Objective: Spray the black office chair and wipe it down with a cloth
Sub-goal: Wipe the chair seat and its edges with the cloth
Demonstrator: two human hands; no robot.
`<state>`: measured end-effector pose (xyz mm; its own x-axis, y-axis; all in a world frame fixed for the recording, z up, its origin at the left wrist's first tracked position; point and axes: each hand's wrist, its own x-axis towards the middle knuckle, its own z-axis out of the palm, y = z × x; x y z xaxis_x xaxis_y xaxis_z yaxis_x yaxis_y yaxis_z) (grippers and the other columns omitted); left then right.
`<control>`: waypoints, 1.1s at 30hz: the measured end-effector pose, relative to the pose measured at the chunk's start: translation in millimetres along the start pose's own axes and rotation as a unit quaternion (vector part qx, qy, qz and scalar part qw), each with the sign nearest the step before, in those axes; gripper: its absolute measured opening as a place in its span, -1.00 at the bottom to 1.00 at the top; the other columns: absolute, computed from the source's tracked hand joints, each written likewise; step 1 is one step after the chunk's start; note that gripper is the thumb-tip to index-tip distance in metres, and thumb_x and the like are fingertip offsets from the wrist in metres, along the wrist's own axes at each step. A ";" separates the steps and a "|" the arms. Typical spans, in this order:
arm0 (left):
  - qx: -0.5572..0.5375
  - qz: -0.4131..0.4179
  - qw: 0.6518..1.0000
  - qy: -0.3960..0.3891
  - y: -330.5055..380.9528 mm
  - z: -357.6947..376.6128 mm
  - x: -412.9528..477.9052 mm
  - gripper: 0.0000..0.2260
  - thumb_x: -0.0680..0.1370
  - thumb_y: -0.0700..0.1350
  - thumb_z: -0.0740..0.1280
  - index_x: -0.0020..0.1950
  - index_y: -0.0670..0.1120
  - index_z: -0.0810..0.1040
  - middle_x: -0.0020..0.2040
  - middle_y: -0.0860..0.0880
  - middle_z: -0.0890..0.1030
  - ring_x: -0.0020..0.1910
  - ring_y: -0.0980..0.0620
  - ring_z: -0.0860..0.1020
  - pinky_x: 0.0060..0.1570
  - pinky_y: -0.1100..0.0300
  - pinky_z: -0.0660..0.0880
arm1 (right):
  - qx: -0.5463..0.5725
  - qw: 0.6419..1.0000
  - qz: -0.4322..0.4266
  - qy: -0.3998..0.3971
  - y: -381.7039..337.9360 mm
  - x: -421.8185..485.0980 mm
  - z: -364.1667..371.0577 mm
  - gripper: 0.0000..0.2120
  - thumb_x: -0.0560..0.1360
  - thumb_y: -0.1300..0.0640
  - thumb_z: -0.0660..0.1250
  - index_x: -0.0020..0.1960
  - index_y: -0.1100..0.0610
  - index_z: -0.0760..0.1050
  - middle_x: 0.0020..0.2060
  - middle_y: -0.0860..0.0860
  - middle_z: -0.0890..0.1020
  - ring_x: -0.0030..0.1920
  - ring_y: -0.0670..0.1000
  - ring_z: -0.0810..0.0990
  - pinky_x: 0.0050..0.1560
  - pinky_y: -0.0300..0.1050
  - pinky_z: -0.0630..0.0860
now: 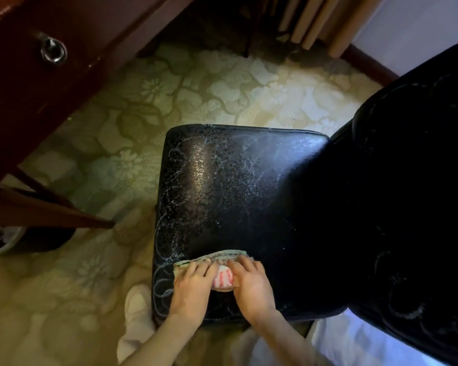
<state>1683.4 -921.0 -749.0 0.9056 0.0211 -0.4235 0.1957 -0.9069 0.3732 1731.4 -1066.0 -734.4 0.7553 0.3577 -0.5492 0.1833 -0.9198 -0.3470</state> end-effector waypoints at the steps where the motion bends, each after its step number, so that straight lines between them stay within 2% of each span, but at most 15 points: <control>1: 0.005 -0.012 1.000 0.014 5.4 6.0 -3.1 -0.43 0.07 -0.30 0.62 0.05 -0.05 0.65 -0.01 -0.01 0.67 -0.09 -0.05 0.62 -0.25 0.04 0.62 | -0.009 1.000 -0.016 -0.004 6.5 -0.8 0.6 -0.53 0.58 0.07 0.22 0.48 -0.07 0.26 0.44 -0.10 0.29 0.39 0.00 0.26 0.38 -0.17 0.30; 4: -0.006 -0.048 0.998 0.047 23.2 23.1 -12.4 -0.40 0.03 -0.34 0.61 0.05 -0.06 0.65 0.00 -0.02 0.66 -0.07 -0.07 0.63 -0.26 -0.01 0.63 | -0.028 0.998 -0.059 -0.009 24.0 -4.4 1.1 -0.53 0.57 0.09 0.24 0.46 -0.08 0.28 0.43 -0.08 0.31 0.39 0.02 0.27 0.39 -0.15 0.31; 9: -0.030 -0.098 0.989 0.106 49.4 49.8 -23.8 -0.42 0.11 -0.38 0.57 0.09 -0.06 0.62 0.06 -0.04 0.64 0.00 -0.11 0.61 -0.20 -0.05 0.62 | -0.039 0.993 -0.111 -0.025 49.7 -6.4 -4.9 -0.58 0.58 0.13 0.19 0.42 -0.06 0.33 0.41 -0.06 0.32 0.36 0.06 0.28 0.33 -0.11 0.36; 14: -0.042 -0.125 0.978 0.163 75.4 70.4 -30.8 -0.42 0.08 -0.37 0.57 0.06 -0.08 0.63 0.05 -0.06 0.64 0.00 -0.12 0.60 -0.18 -0.05 0.61 | -0.044 0.984 -0.170 -0.005 73.0 -9.4 -5.7 -0.63 0.54 0.14 0.26 0.35 -0.02 0.44 0.35 -0.02 0.42 0.28 0.10 0.37 0.27 -0.08 0.41; 17: -0.042 -0.138 0.971 0.189 90.4 81.6 -33.0 -0.41 0.03 -0.32 0.59 0.03 -0.06 0.63 0.00 -0.04 0.63 -0.04 -0.10 0.56 -0.24 -0.03 0.60 | -0.052 0.979 -0.193 0.029 88.7 -12.9 1.8 -0.61 0.46 0.19 0.34 0.27 -0.02 0.50 0.27 -0.01 0.49 0.23 0.13 0.44 0.13 0.01 0.55; 20: -0.018 -0.147 0.963 0.224 105.7 91.5 -34.5 -0.42 -0.02 -0.26 0.61 -0.03 -0.04 0.63 -0.07 -0.03 0.62 -0.05 -0.06 0.42 -0.38 0.02 0.55 | -0.069 0.972 -0.219 0.045 103.6 -15.4 5.0 -0.60 0.39 0.23 0.37 0.20 -0.03 0.53 0.21 -0.04 0.52 0.17 0.12 0.47 0.03 0.01 0.60; 22: -0.016 -0.154 0.955 0.253 115.5 99.2 -35.5 -0.41 -0.04 -0.25 0.62 -0.04 -0.03 0.63 -0.08 -0.02 0.62 -0.05 -0.05 0.39 -0.41 0.03 0.55 | -0.084 0.964 -0.246 0.065 114.7 -12.9 5.0 -0.57 0.29 0.24 0.44 0.12 -0.04 0.56 0.13 -0.04 0.56 0.08 0.12 0.53 -0.09 0.00 0.64; 24: -0.008 -0.153 0.949 0.277 123.8 108.8 -36.6 -0.39 -0.06 -0.27 0.61 -0.03 -0.02 0.64 -0.08 0.00 0.62 -0.05 -0.04 0.43 -0.40 0.05 0.55 | -0.102 0.953 -0.272 0.081 124.5 -11.1 4.5 -0.55 0.27 0.24 0.45 0.12 -0.05 0.56 0.11 -0.05 0.56 0.05 0.11 0.54 -0.09 0.00 0.64; 27: 0.004 -0.154 0.940 0.303 136.4 120.8 -37.6 -0.34 -0.10 -0.30 0.62 -0.03 -0.02 0.63 -0.09 0.01 0.63 -0.14 -0.06 0.57 -0.43 0.06 0.54 | -0.112 0.941 -0.303 0.097 136.5 -10.9 2.9 -0.56 0.36 0.22 0.36 0.21 -0.04 0.53 0.19 -0.03 0.52 0.10 0.13 0.48 -0.01 0.04 0.59; 30: -0.004 -0.178 0.930 0.321 153.1 129.4 -38.3 -0.41 0.02 -0.34 0.58 0.01 -0.04 0.61 -0.09 -0.01 0.63 -0.16 -0.09 0.57 -0.38 0.04 0.54 | -0.122 0.927 -0.336 0.112 151.2 -11.6 1.6 -0.57 0.37 0.23 0.29 0.22 -0.01 0.53 0.18 0.01 0.53 0.08 0.17 0.48 0.04 0.05 0.55; 33: -0.002 -0.203 0.920 0.335 171.6 134.2 -39.3 -0.55 0.38 -0.31 0.40 0.23 -0.02 0.51 0.15 -0.02 0.57 0.07 -0.10 0.48 -0.07 0.02 0.51 | -0.137 0.923 -0.344 0.109 162.6 -12.9 -0.4 -0.56 0.42 0.21 0.25 0.28 -0.03 0.48 0.22 0.01 0.49 0.15 0.16 0.44 0.15 0.01 0.47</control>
<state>1630.9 -1133.9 -779.0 0.7861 0.6135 0.0753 0.5690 -0.7659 0.2996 1751.7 -1220.2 -783.4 0.5043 0.8583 -0.0956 0.7958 -0.5048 -0.3344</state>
